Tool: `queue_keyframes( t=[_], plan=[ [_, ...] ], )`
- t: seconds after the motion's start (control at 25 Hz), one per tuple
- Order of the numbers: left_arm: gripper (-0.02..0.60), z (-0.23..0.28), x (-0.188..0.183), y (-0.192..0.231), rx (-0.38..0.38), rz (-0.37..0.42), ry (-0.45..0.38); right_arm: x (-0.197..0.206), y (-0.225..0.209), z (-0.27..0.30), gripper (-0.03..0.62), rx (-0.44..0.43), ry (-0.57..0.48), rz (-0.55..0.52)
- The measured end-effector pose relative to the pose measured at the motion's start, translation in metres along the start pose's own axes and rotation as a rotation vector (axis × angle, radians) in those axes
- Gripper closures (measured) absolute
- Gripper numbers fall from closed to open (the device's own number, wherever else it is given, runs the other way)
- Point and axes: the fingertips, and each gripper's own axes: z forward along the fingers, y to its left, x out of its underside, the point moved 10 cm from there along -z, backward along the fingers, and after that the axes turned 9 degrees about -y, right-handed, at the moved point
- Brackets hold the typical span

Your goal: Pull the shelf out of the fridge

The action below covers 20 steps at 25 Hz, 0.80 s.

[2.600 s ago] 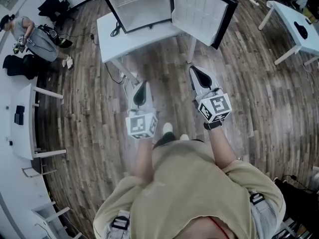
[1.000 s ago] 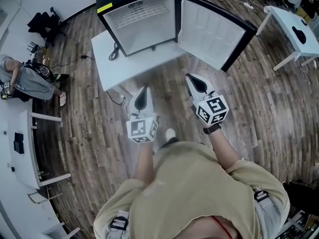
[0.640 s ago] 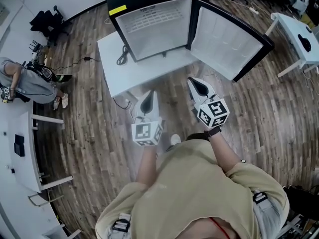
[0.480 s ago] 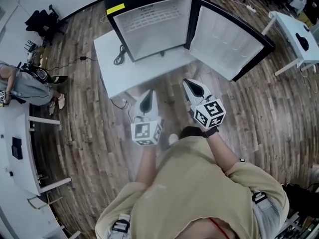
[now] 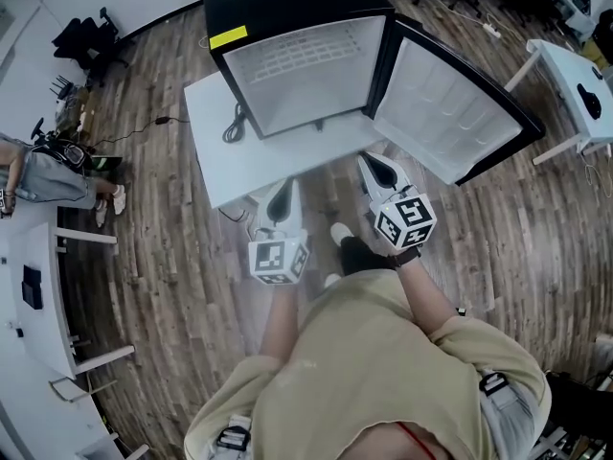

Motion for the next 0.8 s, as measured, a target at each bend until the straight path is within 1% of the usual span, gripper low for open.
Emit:
queue_keyframes(
  t=[0.12, 0.28, 0.56, 0.8],
  plan=[
    [0.580, 0.022, -0.002, 0.004, 0.013, 0.032, 0.016, -0.003, -0.017, 0.023, 0.588, 0.000, -0.014, 0.015],
    [0.580, 0.051, -0.002, 0.015, 0.001, 0.053, 0.022, -0.002, -0.036, 0.052, 0.588, -0.015, -0.016, 0.036],
    [0.580, 0.103, 0.004, 0.037, -0.028, 0.077, 0.019, 0.005, -0.076, 0.100, 0.583, -0.034, -0.006, 0.103],
    [0.580, 0.140, 0.009, 0.047, -0.028, 0.085, 0.020, 0.011, -0.105, 0.132, 0.556, -0.031, 0.013, 0.165]
  ],
)
